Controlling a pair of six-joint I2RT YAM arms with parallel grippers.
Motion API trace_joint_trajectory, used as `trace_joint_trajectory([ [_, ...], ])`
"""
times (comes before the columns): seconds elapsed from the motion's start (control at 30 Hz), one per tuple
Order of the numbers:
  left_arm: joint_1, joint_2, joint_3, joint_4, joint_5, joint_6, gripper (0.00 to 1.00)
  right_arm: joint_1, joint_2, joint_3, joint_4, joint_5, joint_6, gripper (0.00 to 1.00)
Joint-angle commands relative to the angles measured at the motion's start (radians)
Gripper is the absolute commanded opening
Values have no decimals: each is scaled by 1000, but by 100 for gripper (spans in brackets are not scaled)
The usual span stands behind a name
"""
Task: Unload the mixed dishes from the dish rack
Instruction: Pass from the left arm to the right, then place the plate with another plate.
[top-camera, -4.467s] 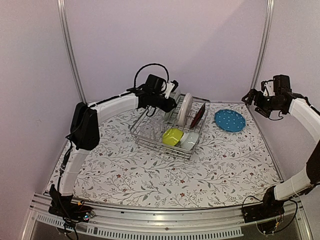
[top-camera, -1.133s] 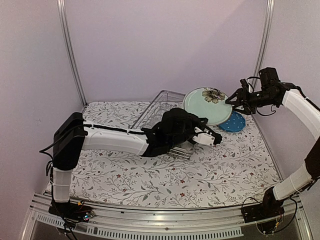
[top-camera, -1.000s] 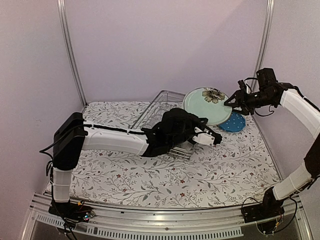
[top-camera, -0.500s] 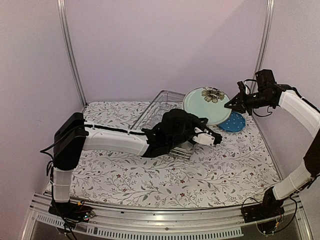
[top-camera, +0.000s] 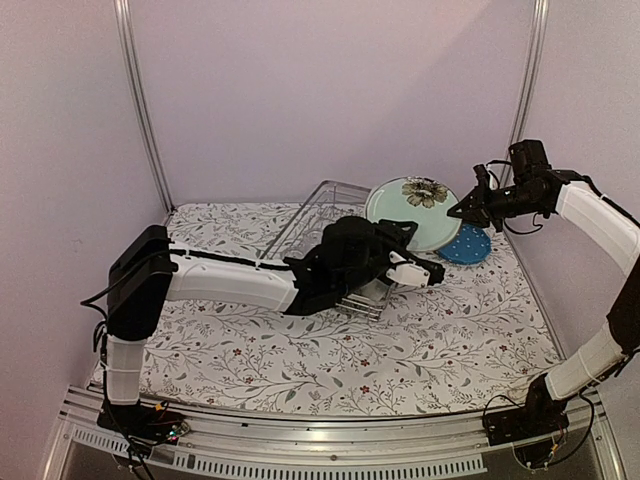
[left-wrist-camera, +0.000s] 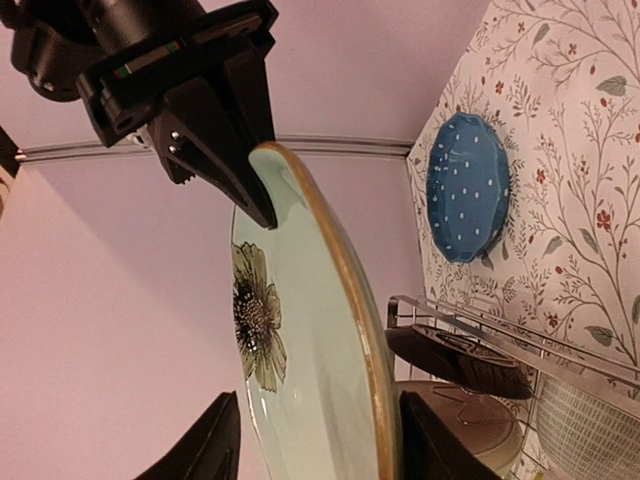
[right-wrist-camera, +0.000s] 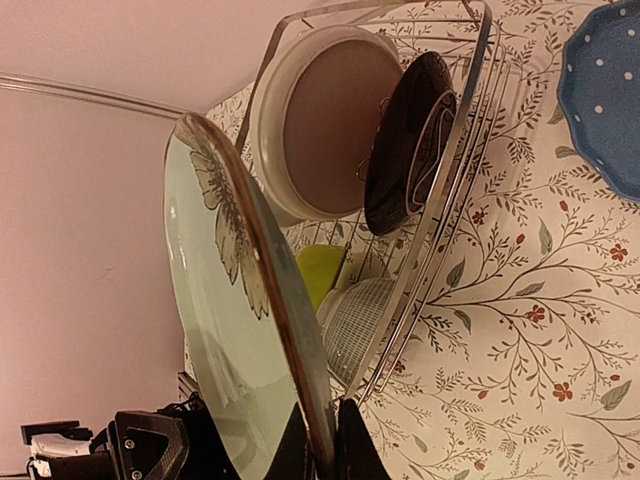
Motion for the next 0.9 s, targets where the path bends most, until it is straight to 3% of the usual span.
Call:
trace_joint_trajectory([
  [0.0, 1, -40, -1, 103, -16, 8, 55, -18, -28, -3, 68, 7, 14, 0],
  [0.6, 3, -79, -55, 119, -31, 3, 64, -207, -58, 14, 150, -27, 101, 0],
  [0.87, 17, -143, -62, 93, -36, -122, 67, -298, -63, -61, 190, 48, 104, 0],
])
